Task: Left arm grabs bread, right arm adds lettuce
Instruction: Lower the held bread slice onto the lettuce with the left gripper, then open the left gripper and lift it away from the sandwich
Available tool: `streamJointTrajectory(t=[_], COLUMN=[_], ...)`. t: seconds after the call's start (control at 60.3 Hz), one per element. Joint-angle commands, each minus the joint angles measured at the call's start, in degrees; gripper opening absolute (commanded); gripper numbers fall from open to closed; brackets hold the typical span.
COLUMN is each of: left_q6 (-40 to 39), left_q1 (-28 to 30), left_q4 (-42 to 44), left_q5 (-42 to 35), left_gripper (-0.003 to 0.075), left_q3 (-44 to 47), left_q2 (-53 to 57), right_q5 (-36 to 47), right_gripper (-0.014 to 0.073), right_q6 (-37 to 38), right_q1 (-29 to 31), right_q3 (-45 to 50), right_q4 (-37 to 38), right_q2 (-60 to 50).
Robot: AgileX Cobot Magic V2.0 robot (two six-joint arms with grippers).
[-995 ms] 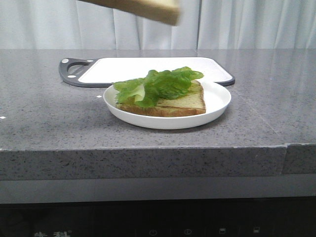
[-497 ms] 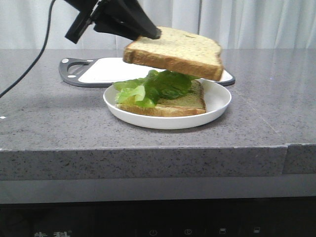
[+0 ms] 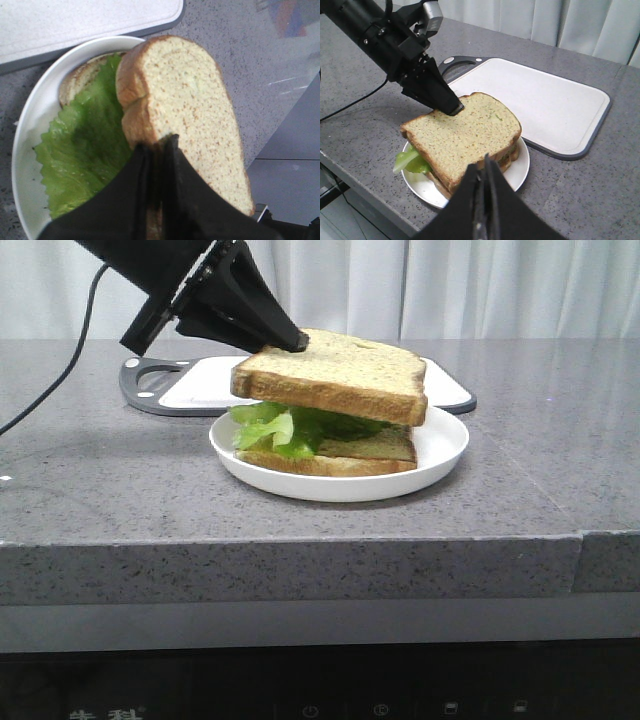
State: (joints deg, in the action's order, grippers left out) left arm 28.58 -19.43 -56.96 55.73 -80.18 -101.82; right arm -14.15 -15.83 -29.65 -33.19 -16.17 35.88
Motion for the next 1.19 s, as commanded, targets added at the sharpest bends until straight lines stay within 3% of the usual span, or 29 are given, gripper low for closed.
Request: streamJointTrajectory(t=[0.0,0.116,0.348,0.414,0.647,0.862,0.928,1.078,1.177], left_q6=[0.03,0.49,0.48,0.48,0.48,1.27,1.86,2.61,4.98], left_q1=[0.04,0.04,0.04,0.04,1.88,6.12,6.90,7.29,7.29], left_q4=[-2.76,-1.83,-1.42,-1.42,-1.56,-1.56,-1.37,-0.67,-0.16], left_q5=[0.45,0.45,-0.46,-0.88,0.07,3.10,3.39,3.39,3.39], left_gripper=[-0.0020,0.0004,0.0332,0.0394,0.0426,0.0388,0.0307,-0.0024,-0.0021], left_q3=[-1.62,-1.62,-1.62,-1.62,-1.62,-1.62,-1.62,-1.62,-1.62], left_q2=[2.37,2.37,2.37,2.37,2.81,7.53,9.15,11.65,12.66], right_q5=[4.64,4.64,4.64,4.64,4.64,4.65,4.65,4.60,4.85], right_gripper=[-0.0062,-0.0062,-0.0062,-0.0062,-0.0062,-0.0062,-0.0062,-0.0062,-0.0062], right_q6=[-0.55,-0.55,-0.55,-0.55,-0.55,-0.55,-0.55,-0.55,-0.55], right_q1=[0.38,0.38,0.38,0.38,0.38,0.38,0.38,0.38,0.38], right_q3=[-1.56,-1.56,-1.56,-1.56,-1.56,-1.56,-1.56,-1.56,-1.56], right_q4=[0.20,0.20,0.20,0.20,0.20,0.20,0.20,0.20,0.20], right_q2=[-0.24,-0.24,-0.24,-0.24,-0.24,-0.24,-0.24,-0.24,-0.24])
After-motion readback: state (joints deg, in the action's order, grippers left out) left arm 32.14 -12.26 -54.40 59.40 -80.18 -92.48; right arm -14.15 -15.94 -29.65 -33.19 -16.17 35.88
